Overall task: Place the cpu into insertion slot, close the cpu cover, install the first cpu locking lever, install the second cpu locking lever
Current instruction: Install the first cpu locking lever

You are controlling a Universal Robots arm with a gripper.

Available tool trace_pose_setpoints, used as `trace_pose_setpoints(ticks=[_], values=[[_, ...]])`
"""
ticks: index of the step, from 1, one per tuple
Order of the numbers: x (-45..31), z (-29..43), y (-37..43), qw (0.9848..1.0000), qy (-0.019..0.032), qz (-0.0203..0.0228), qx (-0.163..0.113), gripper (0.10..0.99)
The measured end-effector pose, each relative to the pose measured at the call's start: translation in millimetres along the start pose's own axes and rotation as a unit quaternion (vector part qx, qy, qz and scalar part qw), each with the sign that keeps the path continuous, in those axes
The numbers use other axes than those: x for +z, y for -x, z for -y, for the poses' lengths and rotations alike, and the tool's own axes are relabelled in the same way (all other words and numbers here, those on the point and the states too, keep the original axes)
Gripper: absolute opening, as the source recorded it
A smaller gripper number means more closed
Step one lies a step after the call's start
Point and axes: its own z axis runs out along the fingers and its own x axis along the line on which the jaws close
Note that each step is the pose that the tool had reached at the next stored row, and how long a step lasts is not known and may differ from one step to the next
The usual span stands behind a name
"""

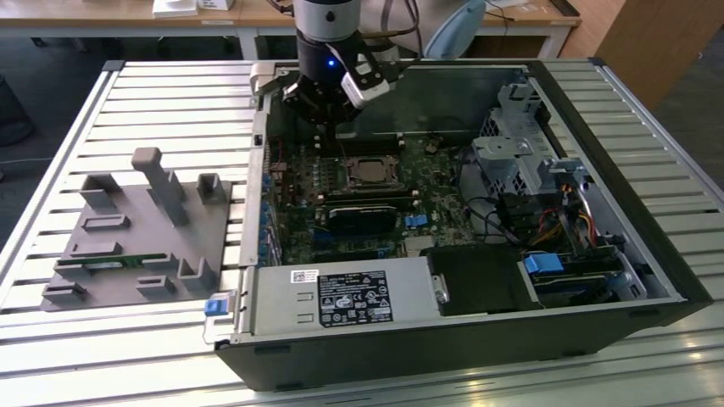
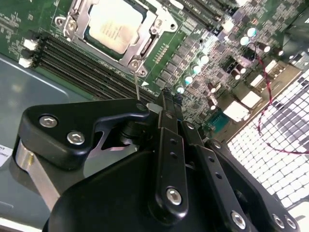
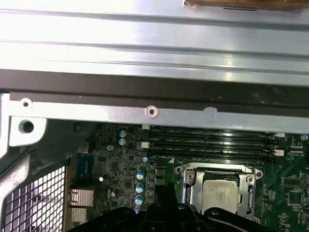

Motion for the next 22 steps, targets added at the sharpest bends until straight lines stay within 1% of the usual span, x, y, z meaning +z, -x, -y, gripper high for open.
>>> trace_pose_setpoints(ticks=[9, 15, 22], values=[[2.9, -9.1, 1.1, 1.0000, -0.0002, 0.0000, 0.000, 0.118], [3.4, -9.4, 5.4, 1.0000, -0.0002, 0.0000, 0.000, 0.118], [3.5, -9.4, 6.5, 1.0000, -0.0007, -0.0001, 0.000, 0.118]])
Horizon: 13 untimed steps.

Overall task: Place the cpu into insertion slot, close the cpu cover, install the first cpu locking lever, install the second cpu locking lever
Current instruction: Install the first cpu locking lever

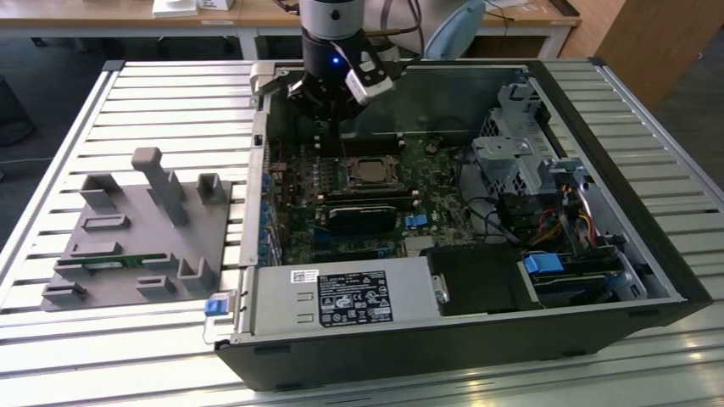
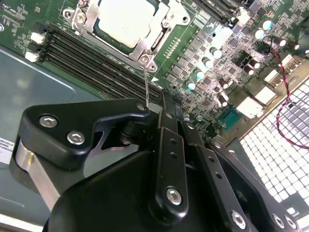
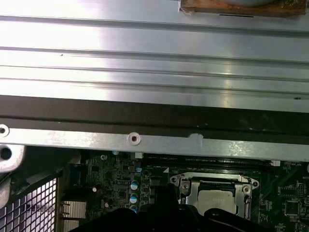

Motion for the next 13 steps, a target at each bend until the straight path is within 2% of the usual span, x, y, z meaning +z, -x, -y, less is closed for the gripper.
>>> trace_pose_setpoints(ticks=[13], values=[[0.1, 0.1, 5.0, 1.0000, 0.0000, 0.0000, 0.000, 0.118]])
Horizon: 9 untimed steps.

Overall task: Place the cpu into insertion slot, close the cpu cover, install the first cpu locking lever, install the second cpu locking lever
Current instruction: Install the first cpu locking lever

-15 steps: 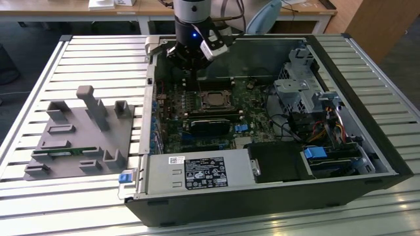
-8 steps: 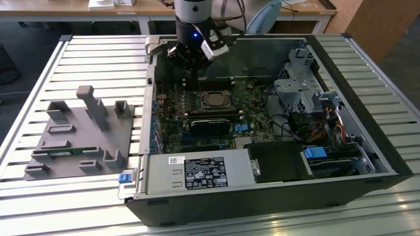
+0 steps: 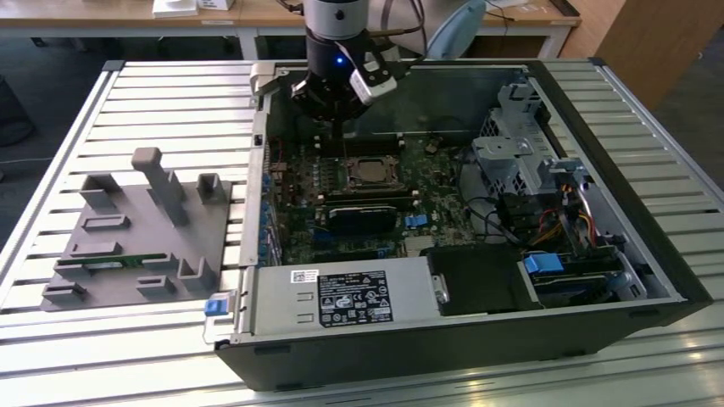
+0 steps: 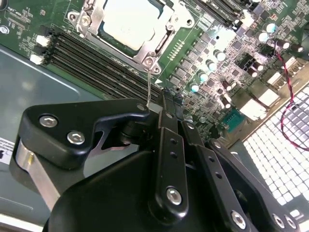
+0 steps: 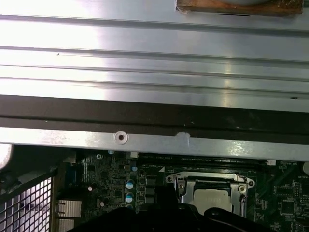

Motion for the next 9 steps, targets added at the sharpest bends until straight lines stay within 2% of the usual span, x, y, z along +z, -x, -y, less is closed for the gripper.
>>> trace_pose_setpoints(ticks=[9], values=[[0.1, 0.2, 7.8, 1.0000, 0.0000, 0.0000, 0.000, 0.118]])
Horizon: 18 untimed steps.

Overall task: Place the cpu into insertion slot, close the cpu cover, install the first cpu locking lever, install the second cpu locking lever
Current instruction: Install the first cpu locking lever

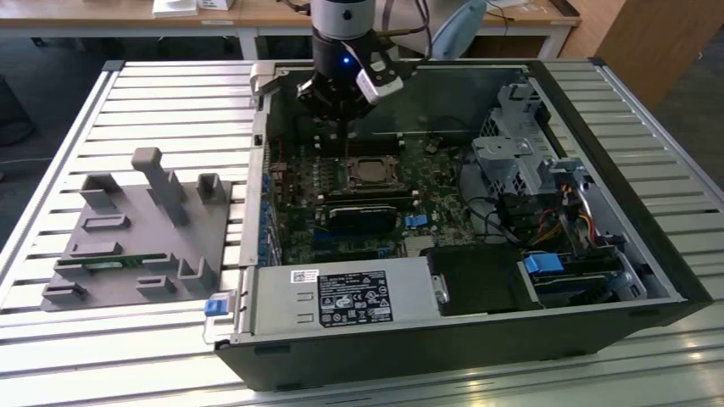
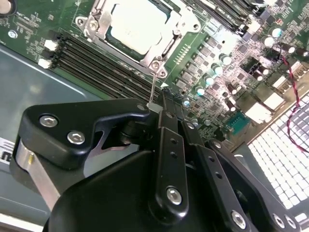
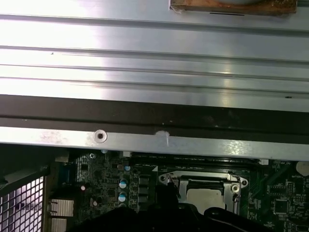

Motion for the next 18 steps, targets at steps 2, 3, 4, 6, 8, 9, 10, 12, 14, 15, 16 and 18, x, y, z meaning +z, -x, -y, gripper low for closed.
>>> trace_pose_setpoints(ticks=[2, 3, 4, 6, 8, 9, 10, 12, 14, 15, 16, 18], values=[[0.0, 0.1, 2.4, 1.0000, 0.0000, 0.0000, 0.000, 0.118], [0.0, 0.2, 3.8, 1.0000, -0.0001, 0.0000, 0.000, 0.118], [0.0, 0.2, 5.0, 1.0000, 0.0000, -0.0001, 0.000, 0.118], [0.0, 0.3, 7.5, 1.0000, 0.0000, -0.0001, 0.000, 0.118], [0.0, 0.3, 9.3, 1.0000, -0.0001, -0.0001, 0.000, 0.118], [0.1, 0.4, 10.4, 1.0000, -0.0001, 0.0000, 0.000, 0.118], [0.1, 0.4, 11.6, 1.0000, -0.0001, 0.0000, 0.000, 0.118], [0.1, 0.5, 14.8, 1.0000, -0.0002, 0.0000, 0.000, 0.118], [0.2, 0.7, 17.7, 1.0000, 0.0007, 0.0000, 0.000, 0.118], [0.3, 0.8, 18.1, 1.0000, 0.0075, 0.0003, 0.000, 0.118], [0.3, 1.0, 18.2, 0.9999, 0.0165, 0.0005, 0.000, 0.118], [1.2, 1.4, 18.5, 0.9997, 0.0254, 0.0009, 0.000, 0.118]])
